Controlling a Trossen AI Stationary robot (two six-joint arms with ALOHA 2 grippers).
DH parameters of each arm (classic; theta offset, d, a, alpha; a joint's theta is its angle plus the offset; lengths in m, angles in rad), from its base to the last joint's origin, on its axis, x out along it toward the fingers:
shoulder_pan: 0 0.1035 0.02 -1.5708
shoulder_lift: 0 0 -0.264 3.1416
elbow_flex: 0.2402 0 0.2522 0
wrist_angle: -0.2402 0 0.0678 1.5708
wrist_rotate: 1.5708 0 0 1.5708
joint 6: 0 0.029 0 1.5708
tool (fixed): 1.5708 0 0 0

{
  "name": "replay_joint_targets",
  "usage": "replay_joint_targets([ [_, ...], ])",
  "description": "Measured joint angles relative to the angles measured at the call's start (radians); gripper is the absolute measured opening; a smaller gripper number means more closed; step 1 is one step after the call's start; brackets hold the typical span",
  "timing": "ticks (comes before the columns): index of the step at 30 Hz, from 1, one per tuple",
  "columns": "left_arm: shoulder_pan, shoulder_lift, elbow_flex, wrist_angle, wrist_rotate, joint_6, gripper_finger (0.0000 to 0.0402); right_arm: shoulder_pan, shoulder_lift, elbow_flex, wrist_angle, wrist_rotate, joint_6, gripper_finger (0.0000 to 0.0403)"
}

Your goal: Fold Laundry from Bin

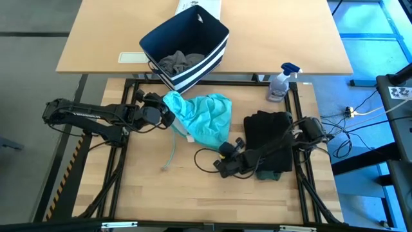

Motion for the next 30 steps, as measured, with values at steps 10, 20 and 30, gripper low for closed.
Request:
replay_joint_targets([
  [10, -0.069, -0.043, 0.001, 0.003, -0.106, 0.025, 0.0, 0.001, -0.175, 0.067, -0.324, 0.165, -0.048, 0.0007],
  [20, -0.219, -0.075, 0.001, 0.004, -0.248, 0.009, 0.0, -0.019, -0.387, 0.208, -0.553, 0.402, -0.19, 0.0004],
  [30, -0.376, -0.067, -0.002, -0.08, -0.314, -0.153, 0.0, -0.055, -0.449, 0.248, -0.561, 0.441, -0.317, 0.0002],
])
